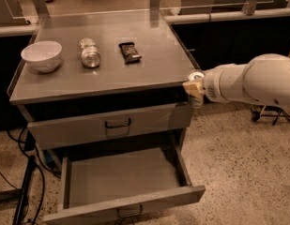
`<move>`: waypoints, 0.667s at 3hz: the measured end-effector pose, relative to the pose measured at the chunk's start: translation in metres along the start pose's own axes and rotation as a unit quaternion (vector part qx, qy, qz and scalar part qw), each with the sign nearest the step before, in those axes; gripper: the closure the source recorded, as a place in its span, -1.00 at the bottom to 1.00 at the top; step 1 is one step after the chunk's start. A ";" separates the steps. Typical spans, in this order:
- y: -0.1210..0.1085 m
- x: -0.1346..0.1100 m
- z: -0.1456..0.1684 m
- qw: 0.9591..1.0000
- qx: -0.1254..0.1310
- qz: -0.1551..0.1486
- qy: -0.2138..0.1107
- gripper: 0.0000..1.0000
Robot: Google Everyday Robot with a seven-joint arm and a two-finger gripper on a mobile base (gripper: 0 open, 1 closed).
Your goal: Pick redbull can from middle drawer and place on counter
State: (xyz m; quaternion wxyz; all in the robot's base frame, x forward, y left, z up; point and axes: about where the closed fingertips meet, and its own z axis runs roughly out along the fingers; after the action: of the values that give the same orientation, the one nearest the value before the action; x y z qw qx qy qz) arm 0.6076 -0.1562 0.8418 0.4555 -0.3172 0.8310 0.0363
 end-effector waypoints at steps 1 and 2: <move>-0.003 -0.011 0.006 1.000 -0.023 0.004 -0.006 1.00; -0.015 -0.042 0.011 0.999 -0.045 -0.003 -0.021 1.00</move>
Offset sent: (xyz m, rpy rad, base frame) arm 0.0519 0.0155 0.0402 0.0700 0.0148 0.1164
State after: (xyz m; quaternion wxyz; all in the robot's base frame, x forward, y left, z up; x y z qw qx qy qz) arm 0.6402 -0.1433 0.8711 0.4580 -0.3390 0.8180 0.0785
